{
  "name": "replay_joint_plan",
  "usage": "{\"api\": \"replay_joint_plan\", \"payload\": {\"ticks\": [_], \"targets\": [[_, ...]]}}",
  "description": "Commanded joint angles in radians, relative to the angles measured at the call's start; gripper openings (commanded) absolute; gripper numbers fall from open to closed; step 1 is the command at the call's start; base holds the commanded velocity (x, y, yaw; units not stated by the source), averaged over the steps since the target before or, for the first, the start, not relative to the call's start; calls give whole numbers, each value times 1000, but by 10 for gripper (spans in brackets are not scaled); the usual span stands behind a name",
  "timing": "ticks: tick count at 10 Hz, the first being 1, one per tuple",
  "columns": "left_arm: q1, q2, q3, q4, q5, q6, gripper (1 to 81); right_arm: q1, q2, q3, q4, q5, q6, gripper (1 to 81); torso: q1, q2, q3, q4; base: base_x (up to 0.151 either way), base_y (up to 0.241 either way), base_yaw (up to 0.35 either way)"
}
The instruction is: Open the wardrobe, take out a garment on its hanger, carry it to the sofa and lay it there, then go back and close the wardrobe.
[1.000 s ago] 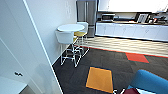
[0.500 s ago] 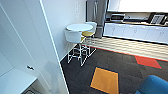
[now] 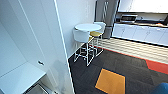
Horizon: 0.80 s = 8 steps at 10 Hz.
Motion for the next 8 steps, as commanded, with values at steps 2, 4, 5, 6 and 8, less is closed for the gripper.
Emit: {"api": "replay_joint_plan", "payload": {"ticks": [2, 4, 5, 6, 8], "targets": [[-25, -4, 4, -3, 65, 1, 811, -4, -8, 1, -11, -61, -2, 811, 0, 0, 0, 0, 0, 0, 231], [-23, -4, 4, -3, 67, 1, 811, -9, -8, 1, -11, -61, -2, 811, 0, 0, 0, 0, 0, 0, 231], [-23, -4, 4, -3, 67, 1, 811, -9, -8, 1, -11, -59, -2, 811, 0, 0, 0, 0, 0, 0, 231], [-23, -4, 2, -3, 67, 1, 811, -9, -8, 1, -11, -58, -2, 811, 0, 0, 0, 0, 0, 0, 231], [-23, -4, 2, -3, 67, 1, 811, -9, -6, -1, -11, -55, -2, 811, 0, 0, 0, 0, 0, 0, 231]]}}
